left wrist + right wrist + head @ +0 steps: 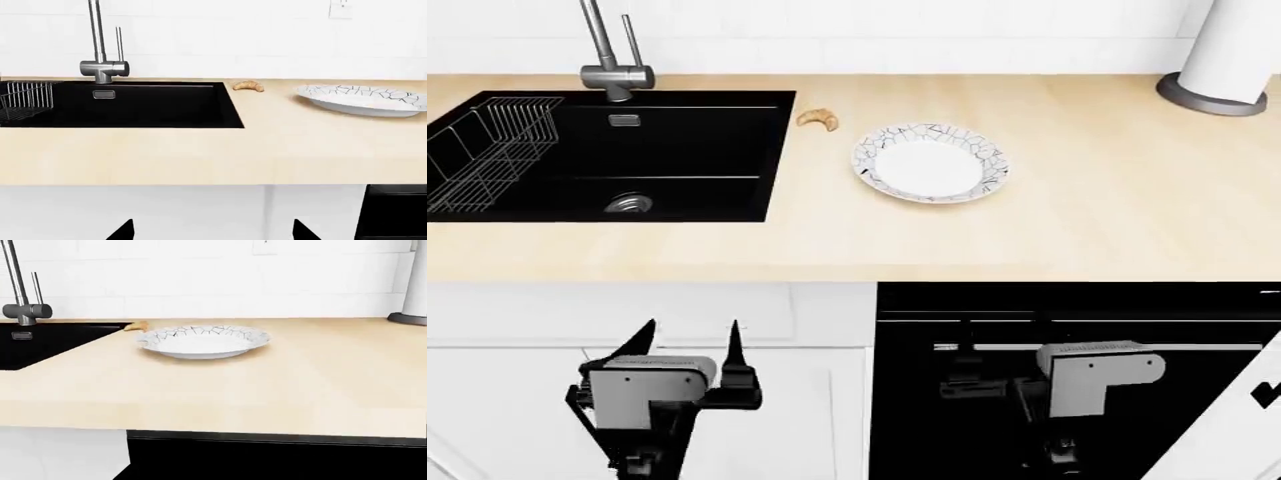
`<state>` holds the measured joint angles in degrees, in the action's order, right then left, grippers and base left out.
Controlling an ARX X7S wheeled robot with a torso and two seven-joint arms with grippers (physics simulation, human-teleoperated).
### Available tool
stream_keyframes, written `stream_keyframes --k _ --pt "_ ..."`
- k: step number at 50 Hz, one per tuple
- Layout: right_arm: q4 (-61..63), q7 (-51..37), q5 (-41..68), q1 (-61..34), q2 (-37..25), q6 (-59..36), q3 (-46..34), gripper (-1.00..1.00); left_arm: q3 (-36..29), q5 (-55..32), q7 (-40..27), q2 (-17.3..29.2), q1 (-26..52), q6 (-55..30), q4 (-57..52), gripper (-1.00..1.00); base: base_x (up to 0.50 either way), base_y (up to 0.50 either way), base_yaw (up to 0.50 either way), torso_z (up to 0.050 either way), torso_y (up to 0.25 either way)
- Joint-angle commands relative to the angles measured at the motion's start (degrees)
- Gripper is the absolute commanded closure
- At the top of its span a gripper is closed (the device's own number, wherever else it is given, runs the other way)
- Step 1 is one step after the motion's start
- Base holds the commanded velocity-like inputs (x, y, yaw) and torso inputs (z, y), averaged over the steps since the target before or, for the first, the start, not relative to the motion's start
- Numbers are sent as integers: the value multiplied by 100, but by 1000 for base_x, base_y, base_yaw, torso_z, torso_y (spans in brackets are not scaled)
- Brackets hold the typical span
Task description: Place the pastries on the plates.
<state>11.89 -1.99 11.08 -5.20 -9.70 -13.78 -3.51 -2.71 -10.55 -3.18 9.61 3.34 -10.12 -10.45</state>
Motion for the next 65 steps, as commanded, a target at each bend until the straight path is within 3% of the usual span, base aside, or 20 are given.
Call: stream_keyframes --k 1,2,4,8,43,65 --pt "2142 469 2993 -3235 -1540 -4917 1010 -100 859 -2833 394 1826 2268 -4736 -2735 -100 0 0 0 0 0" --pt "1762 484 3285 -3992 -1567 -5537 961 -100 1209 -3431 355 1925 2660 -5512 -2811 -100 0 0 0 0 0" --pt "1555 469 3293 -4527 -1692 -5881 741 -100 1445 -4005 33 1863 3441 -6389 -2757 -100 0 0 0 0 0" --pt "1453 586 3087 -4608 -1898 -5779 331 -100 1484 -4241 -177 1852 3770 -6884 -2676 -100 178 0 0 0 0" --pt "945 656 2950 -4587 -1992 -5673 -87 -100 1061 -4180 -217 2061 3909 -6799 -2310 -100 500 -37 0 0 0" --pt "897 523 3017 -4487 -2006 -5693 78 -100 783 -4183 -236 2121 4034 -6735 -2168 -100 497 23 0 0 0"
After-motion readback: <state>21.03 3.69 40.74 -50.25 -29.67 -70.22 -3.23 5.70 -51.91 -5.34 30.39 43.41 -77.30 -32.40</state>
